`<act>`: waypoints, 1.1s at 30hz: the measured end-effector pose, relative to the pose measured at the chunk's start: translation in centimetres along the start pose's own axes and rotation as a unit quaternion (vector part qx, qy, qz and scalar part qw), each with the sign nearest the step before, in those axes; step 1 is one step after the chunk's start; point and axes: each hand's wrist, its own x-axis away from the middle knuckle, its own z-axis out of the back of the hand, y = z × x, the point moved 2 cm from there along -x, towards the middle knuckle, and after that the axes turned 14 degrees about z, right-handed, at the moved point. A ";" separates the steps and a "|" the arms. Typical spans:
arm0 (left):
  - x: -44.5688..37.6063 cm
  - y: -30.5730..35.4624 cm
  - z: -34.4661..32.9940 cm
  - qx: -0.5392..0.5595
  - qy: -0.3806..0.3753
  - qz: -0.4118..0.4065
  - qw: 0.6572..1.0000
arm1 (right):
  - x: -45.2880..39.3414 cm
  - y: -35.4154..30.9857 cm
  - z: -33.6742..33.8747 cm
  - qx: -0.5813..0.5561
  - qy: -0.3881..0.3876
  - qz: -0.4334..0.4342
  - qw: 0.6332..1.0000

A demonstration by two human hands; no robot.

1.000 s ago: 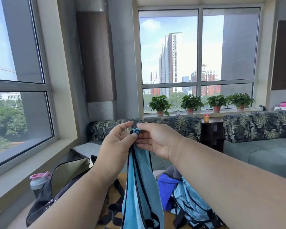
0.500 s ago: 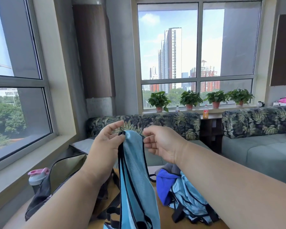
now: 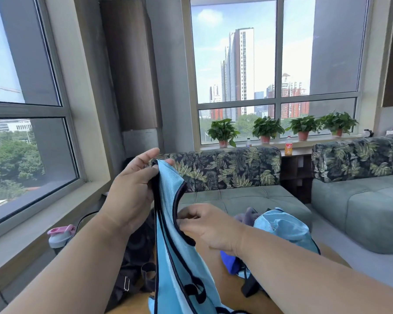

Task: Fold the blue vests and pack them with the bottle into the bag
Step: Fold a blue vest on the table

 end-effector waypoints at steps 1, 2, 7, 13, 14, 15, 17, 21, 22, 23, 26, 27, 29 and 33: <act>-0.1 0.2 0.2 0.009 0.001 -0.001 1.000 | 0.1 0.6 -0.3 0.000 -0.010 -0.004 1.000; -0.1 0.3 0.3 0.014 0.003 -0.002 1.000 | 0.1 1.3 -0.6 0.000 -0.015 -0.008 1.000; 0.1 0.4 0.8 0.023 0.011 0.004 1.000 | 0.5 3.5 -1.2 0.028 0.007 -0.014 0.999; 0.1 0.3 1.3 0.022 0.020 0.004 1.000 | 1.2 4.9 -0.9 0.032 0.078 0.035 0.996; 0.1 0.2 1.5 0.023 0.023 0.005 0.999 | 1.4 5.1 -0.9 0.022 0.086 0.038 0.995; 0.0 0.2 1.7 0.025 0.027 0.007 0.999 | 1.6 5.2 -1.0 0.012 0.090 0.044 0.995; -0.2 0.2 2.1 0.031 0.031 0.007 0.999 | 1.9 5.5 -1.2 -0.008 0.083 0.044 0.996; -0.5 0.1 2.4 0.038 0.037 0.002 0.999 | 2.4 6.4 -1.6 0.015 -0.007 -0.004 1.000; -0.5 0.1 2.5 0.036 0.038 0.000 0.999 | 2.6 6.7 -1.5 0.029 -0.023 -0.027 0.999; -0.6 0.1 2.5 0.035 0.040 -0.001 0.999 | 2.8 7.0 -1.3 0.038 -0.034 -0.044 0.998; -0.7 0.0 2.8 0.026 0.048 -0.005 0.998 | 3.3 7.3 -1.1 0.065 -0.064 -0.046 0.995; -0.6 0.0 2.9 0.023 0.053 -0.005 0.998 | 3.4 7.3 -0.9 0.079 -0.071 -0.045 0.993; -0.7 0.0 3.5 0.025 0.065 -0.004 0.998 | 3.5 7.1 -0.2 0.143 -0.095 -0.023 0.985; -1.2 0.0 5.2 0.044 0.093 -0.003 0.995 | 3.5 5.8 1.6 0.384 -0.134 0.103 0.908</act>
